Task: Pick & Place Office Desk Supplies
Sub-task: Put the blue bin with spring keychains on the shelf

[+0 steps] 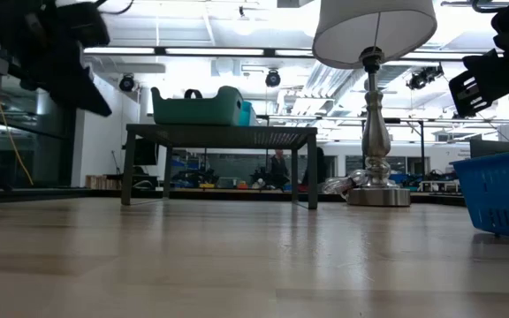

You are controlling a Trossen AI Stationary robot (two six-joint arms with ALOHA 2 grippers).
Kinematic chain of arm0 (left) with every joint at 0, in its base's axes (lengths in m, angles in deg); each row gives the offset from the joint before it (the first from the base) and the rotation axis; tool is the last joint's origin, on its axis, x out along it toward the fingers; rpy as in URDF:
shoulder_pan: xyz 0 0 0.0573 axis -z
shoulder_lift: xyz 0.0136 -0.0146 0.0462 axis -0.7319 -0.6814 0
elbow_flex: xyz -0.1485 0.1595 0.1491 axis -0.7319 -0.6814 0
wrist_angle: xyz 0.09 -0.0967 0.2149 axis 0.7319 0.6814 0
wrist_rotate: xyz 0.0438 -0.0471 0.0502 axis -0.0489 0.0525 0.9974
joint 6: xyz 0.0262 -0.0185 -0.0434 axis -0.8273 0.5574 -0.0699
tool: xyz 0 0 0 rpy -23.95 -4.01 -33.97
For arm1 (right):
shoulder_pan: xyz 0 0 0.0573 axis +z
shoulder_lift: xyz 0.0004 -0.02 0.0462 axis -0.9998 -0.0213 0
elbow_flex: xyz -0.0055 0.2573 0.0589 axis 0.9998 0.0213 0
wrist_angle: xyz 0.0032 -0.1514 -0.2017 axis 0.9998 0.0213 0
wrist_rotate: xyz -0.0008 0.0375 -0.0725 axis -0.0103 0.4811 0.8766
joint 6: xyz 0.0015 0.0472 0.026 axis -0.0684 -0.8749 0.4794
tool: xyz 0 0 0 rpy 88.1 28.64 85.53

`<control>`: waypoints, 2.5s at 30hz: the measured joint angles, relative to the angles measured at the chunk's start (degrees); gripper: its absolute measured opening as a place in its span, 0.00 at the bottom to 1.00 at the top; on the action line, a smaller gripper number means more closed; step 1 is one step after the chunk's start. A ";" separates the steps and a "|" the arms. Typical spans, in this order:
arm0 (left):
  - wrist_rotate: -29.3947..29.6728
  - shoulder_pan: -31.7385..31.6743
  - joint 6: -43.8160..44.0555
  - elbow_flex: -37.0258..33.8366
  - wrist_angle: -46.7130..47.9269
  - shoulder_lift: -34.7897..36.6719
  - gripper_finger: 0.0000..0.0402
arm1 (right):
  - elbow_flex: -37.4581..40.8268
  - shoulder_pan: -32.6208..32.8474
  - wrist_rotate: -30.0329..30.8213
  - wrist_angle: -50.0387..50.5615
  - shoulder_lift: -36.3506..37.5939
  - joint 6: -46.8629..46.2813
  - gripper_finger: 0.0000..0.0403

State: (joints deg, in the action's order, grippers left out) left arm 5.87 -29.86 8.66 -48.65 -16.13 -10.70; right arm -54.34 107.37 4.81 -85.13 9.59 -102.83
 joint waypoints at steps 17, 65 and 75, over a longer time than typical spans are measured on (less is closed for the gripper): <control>-0.60 2.12 -15.07 -16.92 -20.31 15.09 0.15 | -0.02 0.00 0.00 0.00 0.00 0.00 0.33; -9.34 6.88 -30.82 -29.64 -31.28 28.97 0.15 | 0.00 0.02 0.00 0.00 0.00 0.00 0.33; -9.83 6.84 -33.40 -29.71 -25.73 33.41 0.15 | 0.00 0.00 0.00 0.00 0.00 0.00 0.33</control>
State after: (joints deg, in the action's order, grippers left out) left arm -3.96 -23.02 -24.74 -78.36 -41.86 22.72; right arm -54.35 107.37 4.81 -85.13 9.59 -102.83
